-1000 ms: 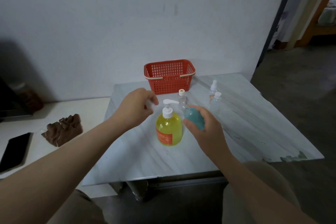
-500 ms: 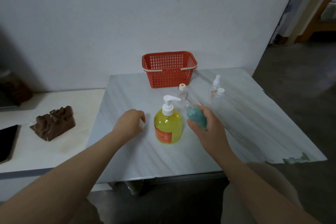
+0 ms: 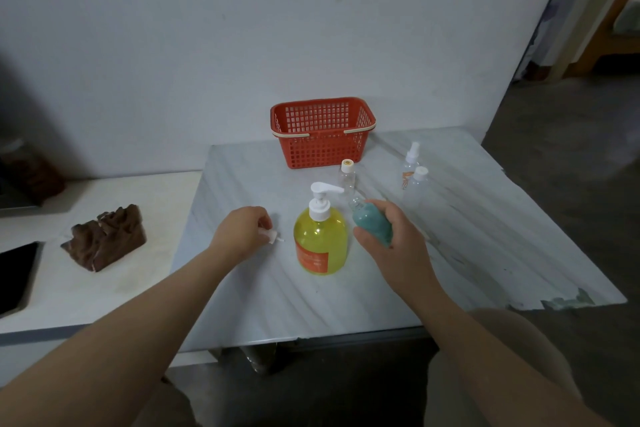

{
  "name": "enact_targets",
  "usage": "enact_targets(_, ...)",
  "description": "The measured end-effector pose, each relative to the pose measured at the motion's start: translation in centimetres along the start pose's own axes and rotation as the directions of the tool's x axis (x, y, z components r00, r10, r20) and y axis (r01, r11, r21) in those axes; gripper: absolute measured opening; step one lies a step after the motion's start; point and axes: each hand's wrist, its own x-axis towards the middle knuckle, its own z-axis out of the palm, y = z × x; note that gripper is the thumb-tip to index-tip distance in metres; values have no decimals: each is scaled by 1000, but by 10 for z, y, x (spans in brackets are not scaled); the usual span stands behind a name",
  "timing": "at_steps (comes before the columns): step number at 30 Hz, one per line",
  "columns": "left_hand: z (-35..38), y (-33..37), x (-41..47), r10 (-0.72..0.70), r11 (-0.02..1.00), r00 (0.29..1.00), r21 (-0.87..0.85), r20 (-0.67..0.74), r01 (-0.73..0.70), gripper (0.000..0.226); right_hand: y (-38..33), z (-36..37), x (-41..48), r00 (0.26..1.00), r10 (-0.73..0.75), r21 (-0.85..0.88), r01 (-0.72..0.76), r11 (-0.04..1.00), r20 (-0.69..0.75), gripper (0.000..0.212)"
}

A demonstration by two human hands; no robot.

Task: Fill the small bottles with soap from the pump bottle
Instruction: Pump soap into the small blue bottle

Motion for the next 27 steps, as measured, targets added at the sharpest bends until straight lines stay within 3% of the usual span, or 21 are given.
enact_targets(3,4,1,2,-19,1000,999,12,-33,20,12,-1,-1,0,1000,0,-9,0,1000,2,34)
enact_targets(12,3,9,7,-63,996,991,-66,-120,55,27,-1,-1,3,1000,2,-30,-1,1000,16,34)
enact_targets(17,-40,50,-3,-66,913,976,-408,-206,-24,10,-1,0,8,1000,8,-34,-8,999,13,35)
enact_targets(21,-67,92,-14,-48,774,991,-632,-122,-40,12,-3,3,11,1000,8,-24,-8,1000,-2,35)
enact_targets(27,-66,130,-13,-68,764,997,-641,35,75,20,-7,4,17,999,27,-44,-28,999,-19,32)
